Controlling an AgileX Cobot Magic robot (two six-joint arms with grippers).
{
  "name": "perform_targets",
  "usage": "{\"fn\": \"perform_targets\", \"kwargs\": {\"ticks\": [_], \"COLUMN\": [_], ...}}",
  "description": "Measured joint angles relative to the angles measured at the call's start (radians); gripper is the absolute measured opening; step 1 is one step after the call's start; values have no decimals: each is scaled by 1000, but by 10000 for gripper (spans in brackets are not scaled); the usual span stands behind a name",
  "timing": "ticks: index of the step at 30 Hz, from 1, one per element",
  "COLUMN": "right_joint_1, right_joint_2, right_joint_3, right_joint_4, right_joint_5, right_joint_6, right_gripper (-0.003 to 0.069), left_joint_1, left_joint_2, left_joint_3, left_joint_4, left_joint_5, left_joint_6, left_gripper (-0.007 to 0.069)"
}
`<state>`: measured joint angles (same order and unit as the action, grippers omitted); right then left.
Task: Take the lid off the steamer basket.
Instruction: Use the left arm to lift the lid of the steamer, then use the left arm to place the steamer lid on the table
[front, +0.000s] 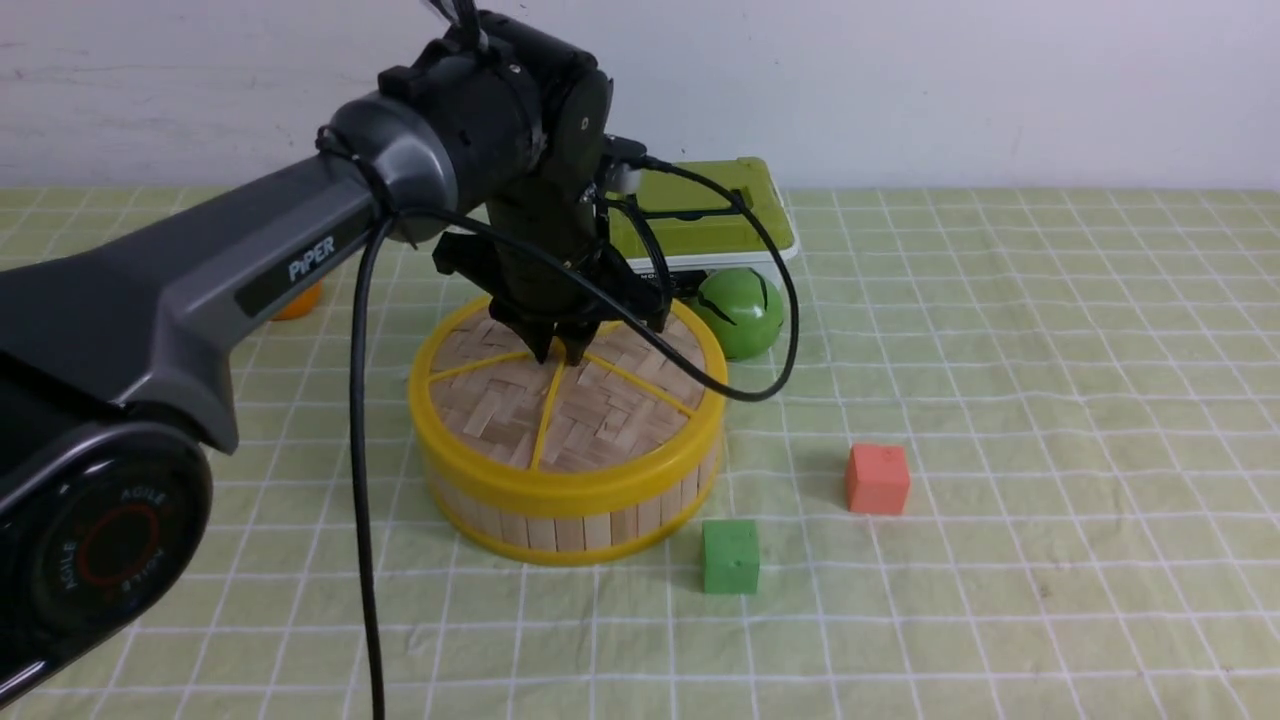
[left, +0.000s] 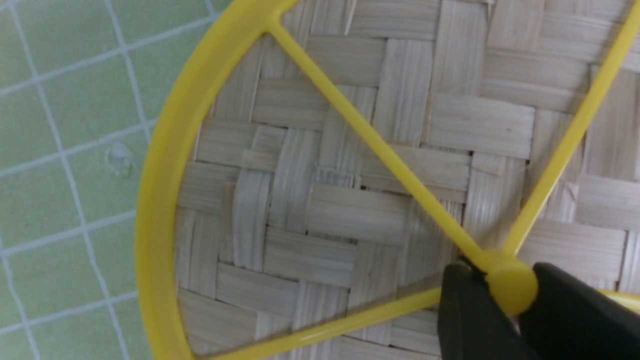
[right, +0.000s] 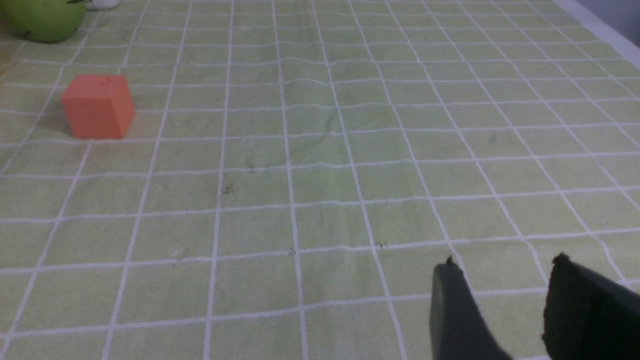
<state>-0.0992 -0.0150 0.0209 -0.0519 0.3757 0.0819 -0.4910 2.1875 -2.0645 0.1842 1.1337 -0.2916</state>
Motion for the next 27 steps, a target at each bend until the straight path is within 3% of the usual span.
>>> {"fn": "perform_targets", "kwargs": {"ticks": [2, 9, 18, 27], "right_joint_1": [0, 0, 0, 0], "right_joint_2": [0, 0, 0, 0], "right_joint_3": [0, 0, 0, 0], "right_joint_4": [0, 0, 0, 0], "right_joint_5": [0, 0, 0, 0], "right_joint_6": [0, 0, 0, 0], "right_gripper": [241, 241, 241, 241], "left_joint_1": [-1, -1, 0, 0], "left_joint_2": [0, -22, -229, -177], "left_joint_3": [-3, -41, -94, -97], "left_joint_4": [4, 10, 97, 49], "left_joint_5": [2, 26, 36, 56], "left_joint_6": [-19, -42, -45, -43], "left_gripper": [104, 102, 102, 102]}}
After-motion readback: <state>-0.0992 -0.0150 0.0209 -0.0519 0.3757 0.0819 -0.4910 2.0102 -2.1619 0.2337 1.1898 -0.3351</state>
